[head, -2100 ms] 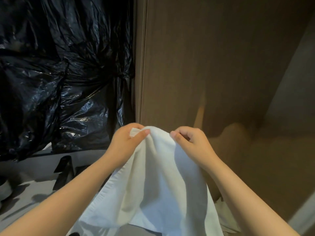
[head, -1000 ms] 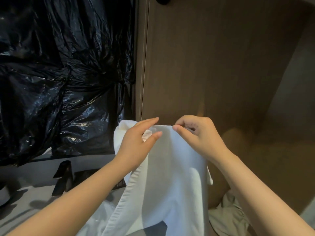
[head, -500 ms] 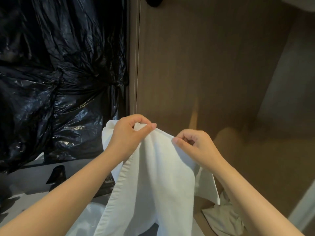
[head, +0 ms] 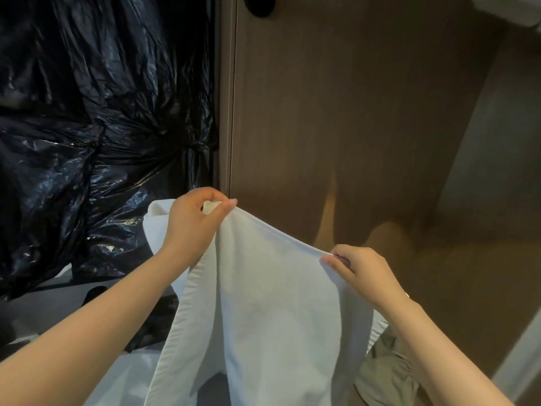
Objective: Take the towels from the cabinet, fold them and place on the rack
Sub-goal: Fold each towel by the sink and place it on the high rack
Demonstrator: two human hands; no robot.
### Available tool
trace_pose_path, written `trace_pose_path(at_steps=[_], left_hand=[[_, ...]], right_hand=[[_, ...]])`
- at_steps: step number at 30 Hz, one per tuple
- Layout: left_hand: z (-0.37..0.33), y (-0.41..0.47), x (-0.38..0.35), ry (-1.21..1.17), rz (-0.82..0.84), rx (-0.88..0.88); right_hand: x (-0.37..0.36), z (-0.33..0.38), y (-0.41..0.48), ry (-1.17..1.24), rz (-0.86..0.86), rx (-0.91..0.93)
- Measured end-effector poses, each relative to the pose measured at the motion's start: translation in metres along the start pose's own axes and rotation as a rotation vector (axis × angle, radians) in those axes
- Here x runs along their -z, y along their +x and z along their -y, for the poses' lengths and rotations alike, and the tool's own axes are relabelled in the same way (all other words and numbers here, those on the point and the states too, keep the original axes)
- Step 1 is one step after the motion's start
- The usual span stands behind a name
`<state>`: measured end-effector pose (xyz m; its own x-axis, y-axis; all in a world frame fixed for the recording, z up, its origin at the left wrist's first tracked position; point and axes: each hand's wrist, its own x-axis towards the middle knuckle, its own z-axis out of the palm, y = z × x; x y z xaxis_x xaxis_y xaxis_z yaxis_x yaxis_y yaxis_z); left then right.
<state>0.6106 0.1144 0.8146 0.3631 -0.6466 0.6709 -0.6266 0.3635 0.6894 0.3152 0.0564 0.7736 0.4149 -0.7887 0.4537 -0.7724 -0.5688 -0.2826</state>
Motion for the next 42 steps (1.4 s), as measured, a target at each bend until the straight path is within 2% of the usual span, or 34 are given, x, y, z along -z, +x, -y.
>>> trace_pose_path(at_steps=[4,10,17,21,26,32,39,42], left_hand=[[0.011,0.002,0.002,0.139,0.028,0.007],[0.014,-0.006,0.011,0.227,0.031,0.014],[-0.025,-0.034,-0.006,0.057,0.196,-0.165],[-0.030,-0.035,-0.018,0.029,0.363,-0.168],[-0.029,-0.037,-0.026,-0.084,0.477,-0.139],[-0.031,-0.034,-0.021,-0.161,0.394,-0.128],[-0.025,-0.023,-0.007,-0.077,0.232,-0.052],[-0.020,-0.018,-0.003,-0.032,0.175,-0.013]], right_hand=[[0.010,0.007,0.004,0.014,-0.039,0.030],[0.036,0.033,0.020,0.052,-0.084,0.186],[0.050,0.070,0.029,0.019,-0.047,0.321],[0.051,0.081,0.026,0.034,-0.036,0.383],[0.055,0.084,0.022,0.051,-0.043,0.408],[0.058,0.080,0.018,0.059,-0.057,0.360],[0.052,0.043,0.004,-0.006,-0.006,0.191],[0.053,0.031,-0.005,0.086,-0.017,0.101]])
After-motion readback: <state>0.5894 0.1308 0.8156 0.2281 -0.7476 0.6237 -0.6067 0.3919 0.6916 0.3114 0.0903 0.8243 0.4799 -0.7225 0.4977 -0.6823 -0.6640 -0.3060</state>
